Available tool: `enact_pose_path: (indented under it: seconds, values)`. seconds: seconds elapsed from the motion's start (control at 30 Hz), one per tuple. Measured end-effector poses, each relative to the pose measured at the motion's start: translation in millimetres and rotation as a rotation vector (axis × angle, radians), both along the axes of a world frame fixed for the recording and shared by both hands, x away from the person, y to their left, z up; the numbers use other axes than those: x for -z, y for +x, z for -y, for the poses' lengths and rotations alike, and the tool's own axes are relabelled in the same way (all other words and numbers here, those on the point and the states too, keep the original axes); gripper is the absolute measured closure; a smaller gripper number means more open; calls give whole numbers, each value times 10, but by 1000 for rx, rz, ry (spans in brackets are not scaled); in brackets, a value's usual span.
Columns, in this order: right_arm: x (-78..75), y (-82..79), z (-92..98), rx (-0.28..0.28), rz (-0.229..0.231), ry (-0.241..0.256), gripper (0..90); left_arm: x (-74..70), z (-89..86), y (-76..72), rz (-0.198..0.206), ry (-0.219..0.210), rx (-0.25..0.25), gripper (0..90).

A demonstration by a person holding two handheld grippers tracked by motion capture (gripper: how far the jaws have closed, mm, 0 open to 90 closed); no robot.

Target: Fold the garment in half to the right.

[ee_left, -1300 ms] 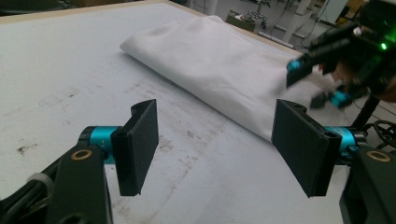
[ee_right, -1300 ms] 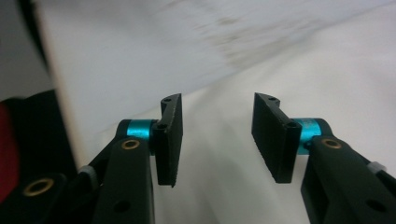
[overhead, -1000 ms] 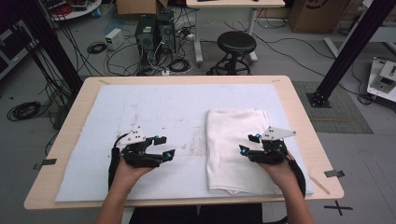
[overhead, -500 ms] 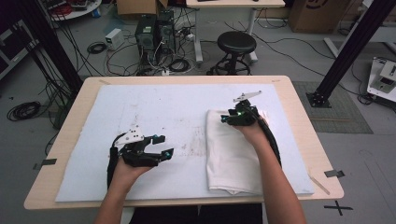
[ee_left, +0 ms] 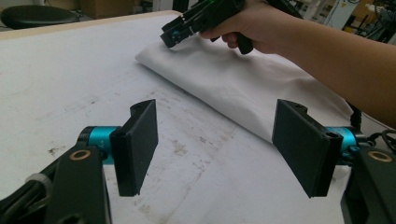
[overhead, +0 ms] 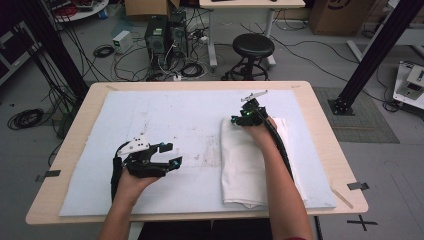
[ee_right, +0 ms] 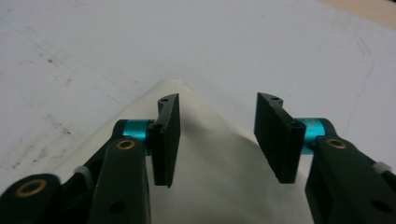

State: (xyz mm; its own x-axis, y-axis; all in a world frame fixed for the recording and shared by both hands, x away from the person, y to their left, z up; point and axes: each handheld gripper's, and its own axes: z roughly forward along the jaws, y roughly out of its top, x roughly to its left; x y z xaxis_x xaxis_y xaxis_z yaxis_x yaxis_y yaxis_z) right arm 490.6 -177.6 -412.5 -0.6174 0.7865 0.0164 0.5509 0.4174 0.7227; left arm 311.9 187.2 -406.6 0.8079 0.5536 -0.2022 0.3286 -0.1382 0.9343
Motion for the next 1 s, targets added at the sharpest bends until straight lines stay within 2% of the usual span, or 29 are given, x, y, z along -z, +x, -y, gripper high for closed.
enact_pose_path:
  seconds: [0.13, 0.27, 0.37, 0.6, 0.77, 1.0]
  values:
    - [-140, -130, 49, -23, 38, 11, 425, -15, -55, -3, 4, 2, -18, 313]
    - [-258, -335, 195, -48, 84, 43, 384, -23, -122, 5, 8, 3, -33, 310]
    - [-309, -480, 373, -59, 109, 53, 362, -13, -159, 21, 6, 15, -45, 304]
    - [-423, -747, 863, -30, 162, 88, 334, -2, -193, 49, 7, 37, -57, 283]
    - [-447, -897, 1068, -40, 193, 90, 318, -15, -222, 66, 24, 57, -68, 280]
    - [-405, -1098, 1214, -66, 220, 143, 282, -31, -317, 81, 31, 72, -68, 264]
